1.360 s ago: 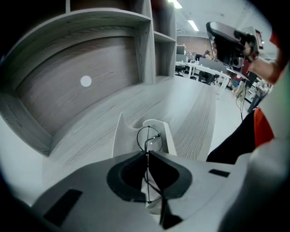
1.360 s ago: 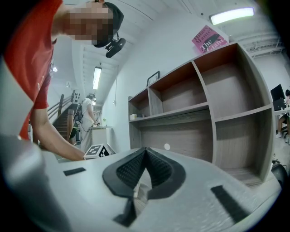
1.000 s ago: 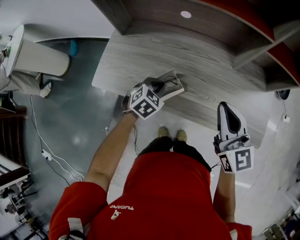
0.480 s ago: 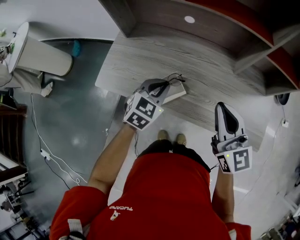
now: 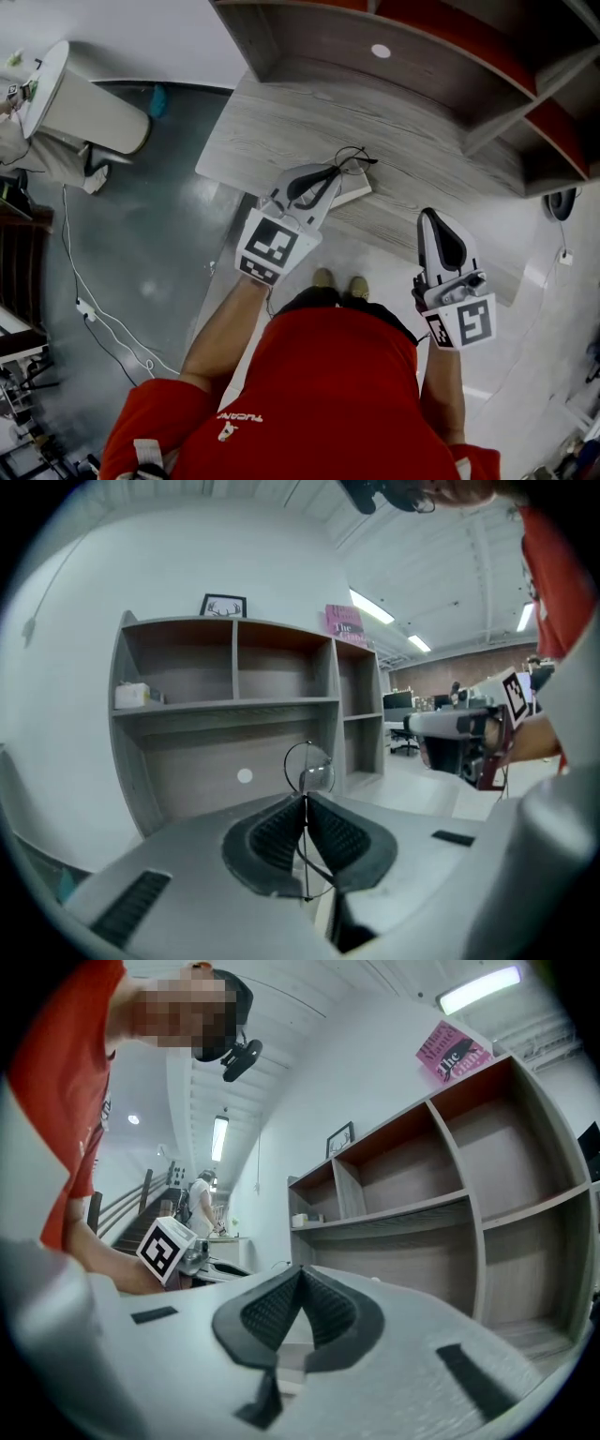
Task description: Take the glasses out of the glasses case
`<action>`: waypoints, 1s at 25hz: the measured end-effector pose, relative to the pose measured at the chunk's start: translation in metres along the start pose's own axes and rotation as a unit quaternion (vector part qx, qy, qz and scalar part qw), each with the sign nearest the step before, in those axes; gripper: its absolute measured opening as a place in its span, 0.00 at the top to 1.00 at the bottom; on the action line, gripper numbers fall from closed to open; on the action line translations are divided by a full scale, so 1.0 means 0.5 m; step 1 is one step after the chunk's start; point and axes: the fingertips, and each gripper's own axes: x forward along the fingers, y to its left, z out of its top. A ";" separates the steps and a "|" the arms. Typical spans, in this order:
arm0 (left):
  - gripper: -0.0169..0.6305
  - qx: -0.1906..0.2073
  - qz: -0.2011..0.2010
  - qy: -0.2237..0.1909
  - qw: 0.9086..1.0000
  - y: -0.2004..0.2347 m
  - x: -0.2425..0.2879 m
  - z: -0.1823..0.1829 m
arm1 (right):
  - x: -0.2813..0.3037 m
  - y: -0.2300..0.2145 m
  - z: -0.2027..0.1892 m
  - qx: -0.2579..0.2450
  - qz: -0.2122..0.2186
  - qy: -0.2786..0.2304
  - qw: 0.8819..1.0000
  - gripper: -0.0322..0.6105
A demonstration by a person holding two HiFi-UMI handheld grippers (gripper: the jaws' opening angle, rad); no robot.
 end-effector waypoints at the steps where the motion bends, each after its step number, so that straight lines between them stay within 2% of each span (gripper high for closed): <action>1: 0.94 -0.006 0.004 -0.014 1.000 -0.003 -0.011 0.013 | -0.003 0.005 0.003 0.000 0.003 -0.002 1.000 0.94; 9: 0.94 -0.049 0.024 -0.110 0.992 -0.030 -0.098 0.094 | -0.019 0.047 0.022 0.002 0.026 -0.017 1.000 0.94; 14: 0.94 -0.070 0.038 -0.135 0.988 -0.032 -0.144 0.130 | -0.019 0.077 0.031 -0.002 0.043 -0.023 0.999 0.94; 25: 0.94 -0.076 0.046 -0.155 0.984 -0.026 -0.182 0.147 | -0.019 0.098 0.047 -0.008 0.057 -0.033 0.998 0.94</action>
